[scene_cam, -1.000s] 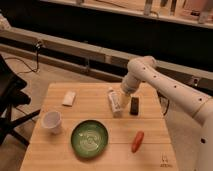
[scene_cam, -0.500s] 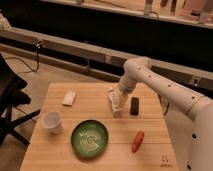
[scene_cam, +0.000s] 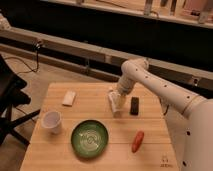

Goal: Place the bottle in the ceramic bowl

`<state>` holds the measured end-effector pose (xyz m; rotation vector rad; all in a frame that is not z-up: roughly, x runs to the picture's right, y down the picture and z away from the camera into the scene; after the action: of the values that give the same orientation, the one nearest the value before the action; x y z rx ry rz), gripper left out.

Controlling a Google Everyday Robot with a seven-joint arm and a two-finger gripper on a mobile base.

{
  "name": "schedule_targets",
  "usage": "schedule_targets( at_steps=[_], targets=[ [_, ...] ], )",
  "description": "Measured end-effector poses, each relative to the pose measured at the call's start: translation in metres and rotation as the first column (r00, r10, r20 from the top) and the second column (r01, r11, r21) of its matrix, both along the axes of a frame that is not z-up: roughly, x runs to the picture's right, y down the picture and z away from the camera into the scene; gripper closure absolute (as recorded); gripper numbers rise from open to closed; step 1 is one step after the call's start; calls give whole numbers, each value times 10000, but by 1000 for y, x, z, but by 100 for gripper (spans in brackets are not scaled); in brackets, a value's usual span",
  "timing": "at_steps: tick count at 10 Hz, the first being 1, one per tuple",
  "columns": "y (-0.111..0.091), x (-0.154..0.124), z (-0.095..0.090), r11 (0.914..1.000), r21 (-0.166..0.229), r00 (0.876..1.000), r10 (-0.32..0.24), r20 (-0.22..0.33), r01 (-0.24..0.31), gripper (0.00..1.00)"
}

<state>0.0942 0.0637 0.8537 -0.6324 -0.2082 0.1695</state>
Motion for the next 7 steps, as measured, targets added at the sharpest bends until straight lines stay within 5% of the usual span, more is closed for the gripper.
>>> schedule_targets(
  at_steps=[5,7],
  targets=[
    [3,-18,15,9892,-278,9895,1442,92,-1439,20],
    [3,-17,25,9720,-554,9735,2277,-223,-2286,20]
  ],
)
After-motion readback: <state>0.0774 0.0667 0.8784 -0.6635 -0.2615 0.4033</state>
